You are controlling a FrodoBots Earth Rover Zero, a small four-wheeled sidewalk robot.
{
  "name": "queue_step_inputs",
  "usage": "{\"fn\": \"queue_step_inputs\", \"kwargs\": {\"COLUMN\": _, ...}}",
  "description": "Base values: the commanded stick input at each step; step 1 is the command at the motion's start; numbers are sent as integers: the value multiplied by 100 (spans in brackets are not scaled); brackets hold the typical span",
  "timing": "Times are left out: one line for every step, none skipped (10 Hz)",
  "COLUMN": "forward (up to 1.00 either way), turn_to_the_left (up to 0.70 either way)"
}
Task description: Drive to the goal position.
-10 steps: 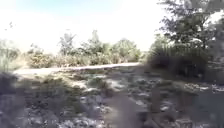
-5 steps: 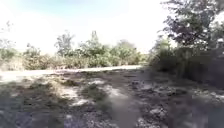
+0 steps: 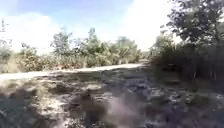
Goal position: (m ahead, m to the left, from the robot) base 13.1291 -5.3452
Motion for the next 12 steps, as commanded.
{"fn": "queue_step_inputs", "kwargs": {"forward": 85, "turn_to_the_left": 0}}
{"fn": "queue_step_inputs", "kwargs": {"forward": 85, "turn_to_the_left": 0}}
{"fn": "queue_step_inputs", "kwargs": {"forward": 85, "turn_to_the_left": 0}}
{"fn": "queue_step_inputs", "kwargs": {"forward": 85, "turn_to_the_left": 0}}
{"fn": "queue_step_inputs", "kwargs": {"forward": 85, "turn_to_the_left": 0}}
{"fn": "queue_step_inputs", "kwargs": {"forward": 85, "turn_to_the_left": 0}}
{"fn": "queue_step_inputs", "kwargs": {"forward": 85, "turn_to_the_left": 0}}
{"fn": "queue_step_inputs", "kwargs": {"forward": 85, "turn_to_the_left": 0}}
{"fn": "queue_step_inputs", "kwargs": {"forward": 85, "turn_to_the_left": 0}}
{"fn": "queue_step_inputs", "kwargs": {"forward": 85, "turn_to_the_left": 0}}
{"fn": "queue_step_inputs", "kwargs": {"forward": 85, "turn_to_the_left": 0}}
{"fn": "queue_step_inputs", "kwargs": {"forward": 85, "turn_to_the_left": 0}}
